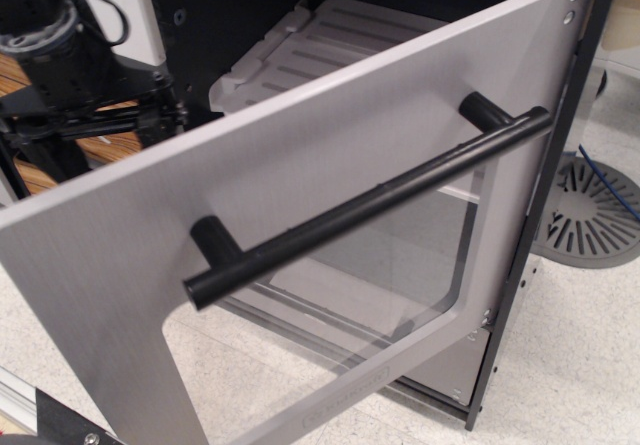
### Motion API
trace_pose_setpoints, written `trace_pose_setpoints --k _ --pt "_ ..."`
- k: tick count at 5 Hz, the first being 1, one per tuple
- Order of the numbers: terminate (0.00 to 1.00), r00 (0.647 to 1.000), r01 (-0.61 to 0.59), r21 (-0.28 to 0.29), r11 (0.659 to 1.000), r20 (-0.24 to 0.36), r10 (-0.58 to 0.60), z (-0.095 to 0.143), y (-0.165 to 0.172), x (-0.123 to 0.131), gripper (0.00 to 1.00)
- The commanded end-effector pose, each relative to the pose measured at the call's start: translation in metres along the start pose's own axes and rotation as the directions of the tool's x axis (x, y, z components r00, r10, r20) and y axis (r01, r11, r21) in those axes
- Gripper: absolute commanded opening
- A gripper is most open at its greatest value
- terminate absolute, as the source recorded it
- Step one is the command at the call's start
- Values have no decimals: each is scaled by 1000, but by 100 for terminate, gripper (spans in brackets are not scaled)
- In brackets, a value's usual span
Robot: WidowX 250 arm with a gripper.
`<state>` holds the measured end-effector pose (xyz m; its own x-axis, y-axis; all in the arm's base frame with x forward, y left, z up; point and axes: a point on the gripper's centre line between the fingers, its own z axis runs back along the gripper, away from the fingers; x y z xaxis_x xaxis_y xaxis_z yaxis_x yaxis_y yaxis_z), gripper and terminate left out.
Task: Open oven
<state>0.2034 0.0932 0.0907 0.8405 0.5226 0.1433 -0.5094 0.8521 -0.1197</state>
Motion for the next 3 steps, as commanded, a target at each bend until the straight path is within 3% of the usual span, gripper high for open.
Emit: trace_pose_setpoints --k 1,2,3 --pt "0 999 34 -11 999 16 -33 18 6 5 100" --pt "0 999 34 -11 999 16 -33 18 6 5 100" --pt "100 999 34 -11 999 16 -33 18 6 5 100"
